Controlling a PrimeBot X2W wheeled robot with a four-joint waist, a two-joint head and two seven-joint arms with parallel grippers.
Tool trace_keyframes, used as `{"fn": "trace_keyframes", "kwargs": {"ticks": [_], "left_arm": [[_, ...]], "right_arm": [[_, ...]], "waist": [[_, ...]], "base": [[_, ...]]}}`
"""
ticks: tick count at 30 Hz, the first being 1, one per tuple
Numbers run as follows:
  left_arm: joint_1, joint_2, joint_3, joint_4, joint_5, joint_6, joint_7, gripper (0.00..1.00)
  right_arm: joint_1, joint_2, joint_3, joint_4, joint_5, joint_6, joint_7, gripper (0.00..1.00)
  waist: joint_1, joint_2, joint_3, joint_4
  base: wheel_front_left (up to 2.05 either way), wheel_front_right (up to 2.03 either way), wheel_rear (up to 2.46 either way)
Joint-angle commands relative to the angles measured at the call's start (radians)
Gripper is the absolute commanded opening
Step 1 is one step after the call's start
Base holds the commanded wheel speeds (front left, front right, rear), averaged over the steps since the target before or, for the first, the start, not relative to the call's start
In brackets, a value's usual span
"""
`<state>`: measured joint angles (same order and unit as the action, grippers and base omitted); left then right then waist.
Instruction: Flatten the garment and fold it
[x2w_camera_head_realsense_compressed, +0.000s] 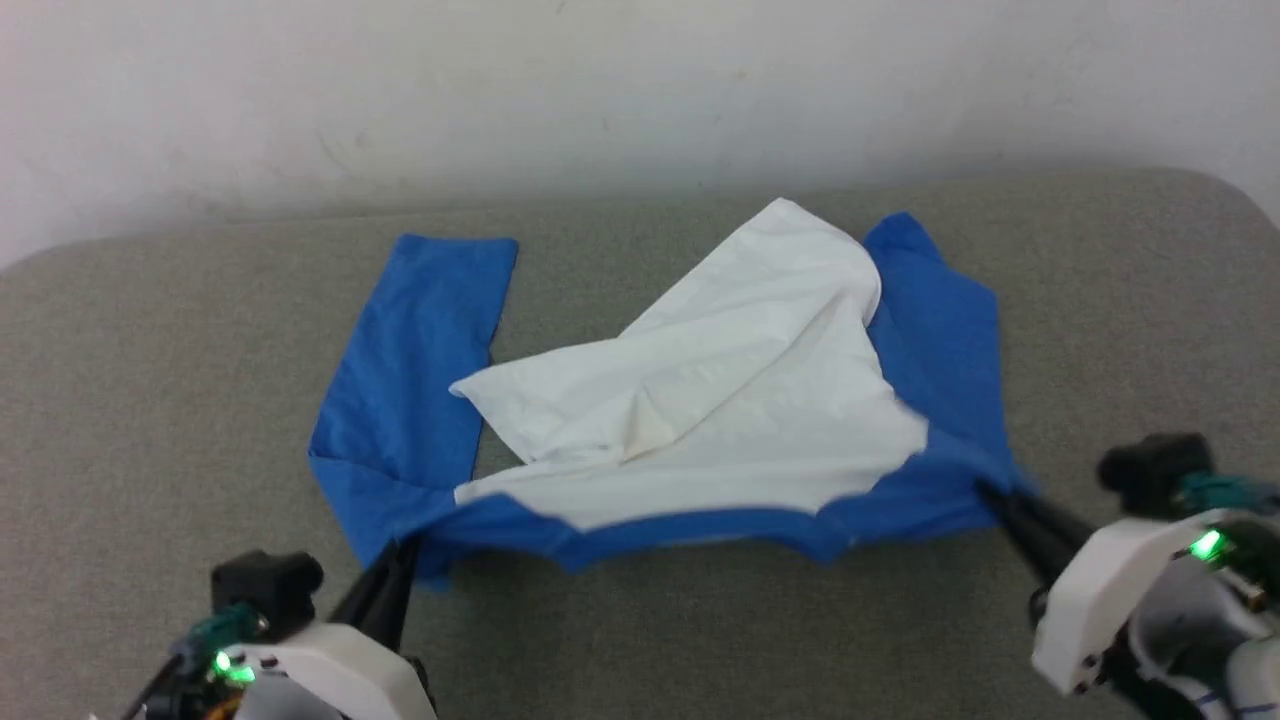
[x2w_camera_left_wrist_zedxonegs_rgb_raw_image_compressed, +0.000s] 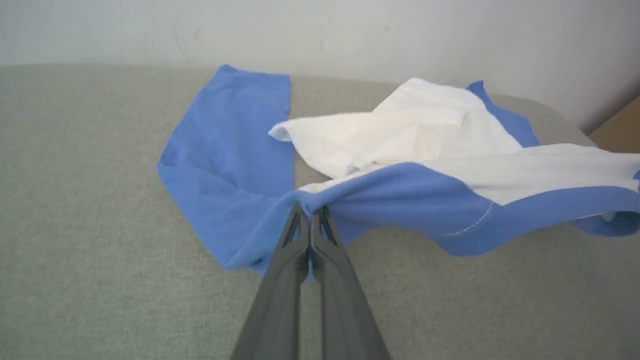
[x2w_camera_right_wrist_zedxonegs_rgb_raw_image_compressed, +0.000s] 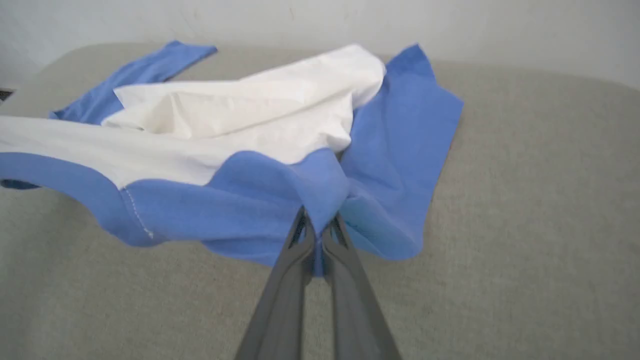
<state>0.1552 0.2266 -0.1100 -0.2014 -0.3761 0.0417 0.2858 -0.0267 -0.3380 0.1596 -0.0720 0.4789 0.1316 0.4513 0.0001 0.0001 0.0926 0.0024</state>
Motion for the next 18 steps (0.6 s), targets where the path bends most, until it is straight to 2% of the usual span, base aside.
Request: {"fn": "trace_keyframes", "kwargs": {"ticks": [1,6,11,14,18], "left_arm": [[-0.025,0.006,0.013,-0.024,0.009,0.012,-0.013,0.0],[-0.101,0.029,0.041,-0.168,0.045,0.024,-0.056,0.0],[-0.253,0.054,0.083,-0.266,0.057,0.02,-0.1,0.0],[-0.372,0.077,0.102,-0.275,0.057,0.01,-0.105,0.0],[-0.55,0.097,0.104,-0.221,0.03,-0.014,-0.083,0.0]], "right_arm": [[0.006,-0.002,-0.022,-0.029,-0.015,-0.001,-0.011,0.0],[-0.02,0.027,-0.146,-0.241,-0.112,-0.001,-0.061,0.0],[-0.129,0.043,-0.219,-0.401,-0.17,-0.001,-0.068,0.0],[-0.234,0.029,-0.258,-0.437,-0.175,-0.001,-0.055,0.0],[-0.391,-0.002,-0.279,-0.401,-0.138,-0.001,-0.01,0.0]], "waist": [[-0.0001,-0.0001,-0.022,-0.002],[-0.0001,-0.0001,-0.051,-0.001],[-0.0001,-0.0001,-0.058,-0.003],[-0.0001,-0.0001,-0.045,-0.003],[-0.0001,-0.0001,-0.003,-0.003]], "base": [[0.0,0.0,0.0],[0.0,0.0,0.0],[0.0,0.0,0.0],[0.0,0.0,0.0],[0.0,0.0,0.0]]}}
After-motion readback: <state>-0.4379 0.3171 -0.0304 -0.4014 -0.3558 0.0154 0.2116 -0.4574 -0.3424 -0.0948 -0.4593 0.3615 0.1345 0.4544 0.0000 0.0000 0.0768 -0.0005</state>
